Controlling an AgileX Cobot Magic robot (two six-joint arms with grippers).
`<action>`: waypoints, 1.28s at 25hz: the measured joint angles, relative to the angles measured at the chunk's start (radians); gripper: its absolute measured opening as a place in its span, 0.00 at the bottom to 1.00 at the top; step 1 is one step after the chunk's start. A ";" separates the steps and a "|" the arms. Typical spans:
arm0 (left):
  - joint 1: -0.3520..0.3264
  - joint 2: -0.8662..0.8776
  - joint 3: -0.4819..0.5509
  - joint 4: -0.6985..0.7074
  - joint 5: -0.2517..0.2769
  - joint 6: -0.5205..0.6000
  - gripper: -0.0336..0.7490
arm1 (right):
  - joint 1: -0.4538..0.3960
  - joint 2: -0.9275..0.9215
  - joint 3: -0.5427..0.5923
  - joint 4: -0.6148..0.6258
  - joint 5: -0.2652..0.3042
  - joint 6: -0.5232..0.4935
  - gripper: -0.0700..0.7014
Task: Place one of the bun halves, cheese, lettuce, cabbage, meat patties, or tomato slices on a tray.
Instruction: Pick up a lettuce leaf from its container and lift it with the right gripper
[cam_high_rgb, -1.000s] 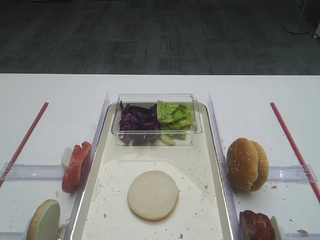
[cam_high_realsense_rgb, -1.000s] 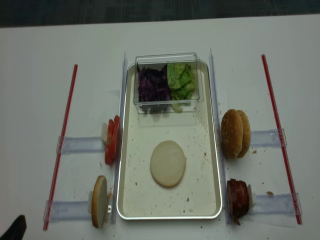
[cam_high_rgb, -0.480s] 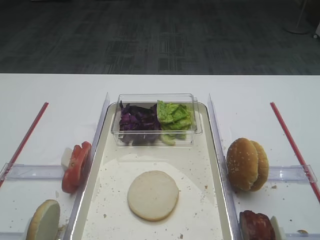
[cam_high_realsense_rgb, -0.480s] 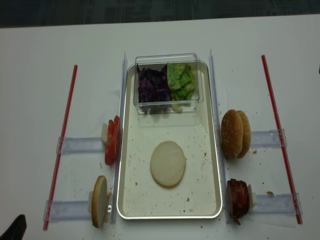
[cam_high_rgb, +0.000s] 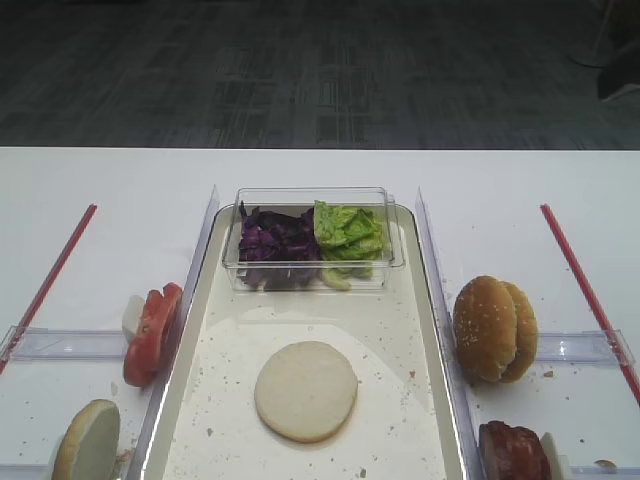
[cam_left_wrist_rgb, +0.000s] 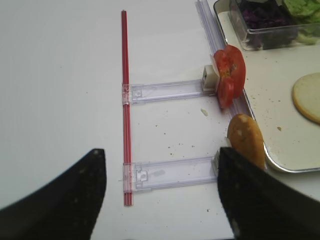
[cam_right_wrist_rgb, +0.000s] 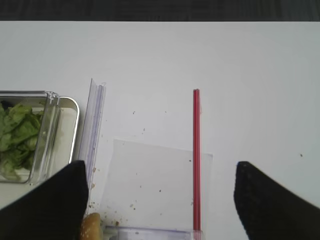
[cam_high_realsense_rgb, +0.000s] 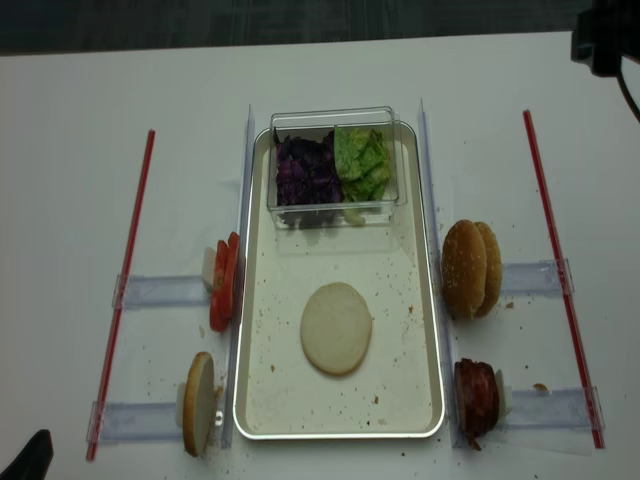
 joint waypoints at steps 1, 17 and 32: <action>0.000 0.000 0.000 0.000 0.000 0.000 0.61 | 0.000 0.042 -0.025 0.007 -0.004 -0.004 0.89; 0.000 0.000 0.000 0.000 0.000 0.000 0.61 | 0.000 0.553 -0.360 0.040 0.053 -0.033 0.89; 0.000 0.000 0.000 0.000 0.000 0.000 0.61 | 0.000 0.772 -0.456 0.048 0.091 -0.036 0.89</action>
